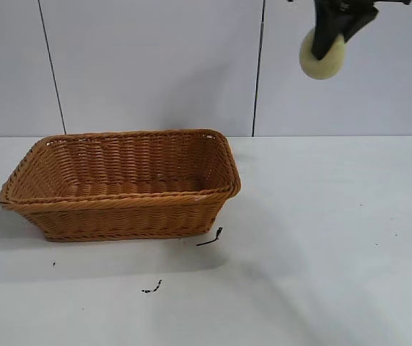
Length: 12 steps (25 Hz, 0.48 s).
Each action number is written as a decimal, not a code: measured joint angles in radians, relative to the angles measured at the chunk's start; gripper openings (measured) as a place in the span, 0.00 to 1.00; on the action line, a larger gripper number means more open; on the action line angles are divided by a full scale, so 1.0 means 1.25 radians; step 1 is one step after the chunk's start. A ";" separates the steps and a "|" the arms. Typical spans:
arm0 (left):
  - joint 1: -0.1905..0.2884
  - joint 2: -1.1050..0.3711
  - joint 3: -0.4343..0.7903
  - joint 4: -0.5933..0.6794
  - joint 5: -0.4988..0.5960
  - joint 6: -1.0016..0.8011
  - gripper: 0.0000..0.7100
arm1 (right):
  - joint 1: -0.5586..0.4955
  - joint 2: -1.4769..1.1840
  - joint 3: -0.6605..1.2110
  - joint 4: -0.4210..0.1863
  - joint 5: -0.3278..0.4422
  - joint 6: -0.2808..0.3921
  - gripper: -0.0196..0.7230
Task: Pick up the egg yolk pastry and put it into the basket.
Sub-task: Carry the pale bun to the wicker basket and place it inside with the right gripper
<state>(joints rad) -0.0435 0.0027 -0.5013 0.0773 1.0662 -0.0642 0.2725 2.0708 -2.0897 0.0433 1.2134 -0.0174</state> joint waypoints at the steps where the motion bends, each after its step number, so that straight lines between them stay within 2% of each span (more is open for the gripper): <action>1: 0.000 0.000 0.000 0.000 0.000 0.000 0.98 | 0.024 0.011 -0.013 0.000 0.000 0.006 0.11; 9: 0.000 0.000 0.000 0.000 0.000 0.000 0.98 | 0.203 0.086 -0.045 0.003 -0.002 0.014 0.11; 12: 0.000 0.000 0.000 0.000 0.000 0.000 0.98 | 0.246 0.120 -0.046 0.003 -0.022 0.014 0.11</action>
<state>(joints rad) -0.0435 0.0027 -0.5013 0.0773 1.0662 -0.0642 0.5806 2.2203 -2.1469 0.0469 1.1860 0.0000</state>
